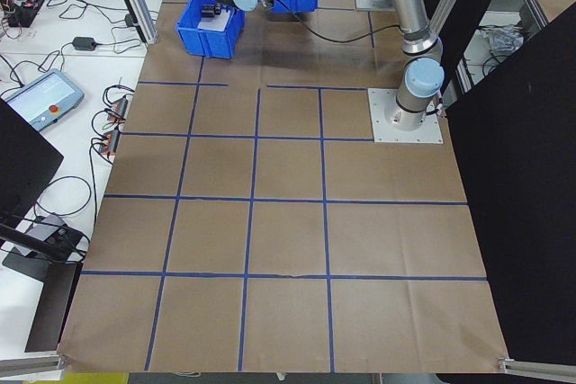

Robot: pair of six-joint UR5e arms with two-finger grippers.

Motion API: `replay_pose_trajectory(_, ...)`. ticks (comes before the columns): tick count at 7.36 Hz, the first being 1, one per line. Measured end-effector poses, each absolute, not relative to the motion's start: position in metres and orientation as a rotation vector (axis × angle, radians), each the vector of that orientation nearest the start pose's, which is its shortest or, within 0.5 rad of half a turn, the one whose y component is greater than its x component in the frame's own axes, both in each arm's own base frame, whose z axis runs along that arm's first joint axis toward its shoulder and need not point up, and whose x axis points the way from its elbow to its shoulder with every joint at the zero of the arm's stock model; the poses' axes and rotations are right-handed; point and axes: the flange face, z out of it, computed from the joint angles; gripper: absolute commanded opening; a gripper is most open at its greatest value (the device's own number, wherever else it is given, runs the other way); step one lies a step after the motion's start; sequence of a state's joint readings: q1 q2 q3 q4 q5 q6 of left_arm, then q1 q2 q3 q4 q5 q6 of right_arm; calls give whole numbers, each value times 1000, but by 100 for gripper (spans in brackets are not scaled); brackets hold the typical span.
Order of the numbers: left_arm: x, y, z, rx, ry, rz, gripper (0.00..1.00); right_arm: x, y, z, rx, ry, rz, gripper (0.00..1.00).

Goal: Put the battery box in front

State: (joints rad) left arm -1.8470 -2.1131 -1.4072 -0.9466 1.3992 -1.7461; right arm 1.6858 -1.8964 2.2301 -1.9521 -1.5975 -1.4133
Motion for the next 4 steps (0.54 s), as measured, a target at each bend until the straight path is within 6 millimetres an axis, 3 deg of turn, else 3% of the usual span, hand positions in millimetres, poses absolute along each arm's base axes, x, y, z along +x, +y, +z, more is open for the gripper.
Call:
replay_pose_trajectory(1, -329, -632, 323, -2281, 2571, -4, 63, 186, -311, 338, -2207, 2301, -33, 2)
replay_pose_trajectory(3, -286, -613, 360, -2162, 2639, -39, 69, 214, -292, 334, -2210, 2291, -30, 2)
replay_pose_trajectory(4, -257, -598, 379, -2026, 2709, -75, 100, 226, -285, 331, -2212, 2283, -23, 2)
